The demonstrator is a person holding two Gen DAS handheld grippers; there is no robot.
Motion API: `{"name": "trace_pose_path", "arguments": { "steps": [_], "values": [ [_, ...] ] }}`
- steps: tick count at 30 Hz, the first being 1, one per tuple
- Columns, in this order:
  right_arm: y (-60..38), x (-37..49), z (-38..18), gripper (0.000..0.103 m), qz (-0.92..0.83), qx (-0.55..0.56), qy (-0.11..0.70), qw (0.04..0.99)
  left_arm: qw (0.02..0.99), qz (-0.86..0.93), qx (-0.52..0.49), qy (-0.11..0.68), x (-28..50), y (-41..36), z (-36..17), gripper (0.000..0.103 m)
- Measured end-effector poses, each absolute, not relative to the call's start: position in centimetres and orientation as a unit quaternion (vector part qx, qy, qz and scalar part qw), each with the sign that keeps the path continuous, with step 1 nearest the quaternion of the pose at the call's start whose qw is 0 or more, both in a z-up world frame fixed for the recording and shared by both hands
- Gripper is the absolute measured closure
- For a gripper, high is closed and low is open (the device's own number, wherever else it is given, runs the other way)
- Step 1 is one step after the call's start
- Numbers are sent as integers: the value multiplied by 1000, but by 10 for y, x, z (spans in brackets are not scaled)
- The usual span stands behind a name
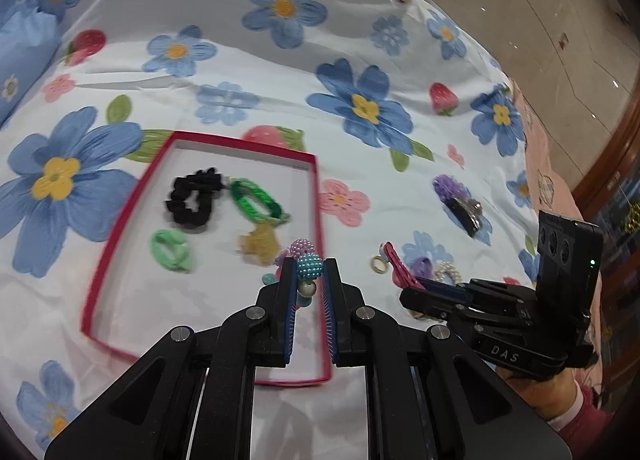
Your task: Organize jewelry
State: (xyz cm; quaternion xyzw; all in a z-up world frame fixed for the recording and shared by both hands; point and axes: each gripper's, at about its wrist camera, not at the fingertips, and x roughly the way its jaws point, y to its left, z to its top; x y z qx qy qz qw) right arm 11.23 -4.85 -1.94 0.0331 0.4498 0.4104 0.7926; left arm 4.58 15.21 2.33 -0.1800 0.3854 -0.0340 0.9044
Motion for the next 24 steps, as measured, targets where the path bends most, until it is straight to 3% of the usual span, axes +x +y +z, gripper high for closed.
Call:
{"name": "trace_pose_path", "arguments": {
  "steps": [24],
  "values": [
    [59,120,-49,86,438,-38,486,755,890,23,-206,407,53,218,-24,92]
  ]
}}
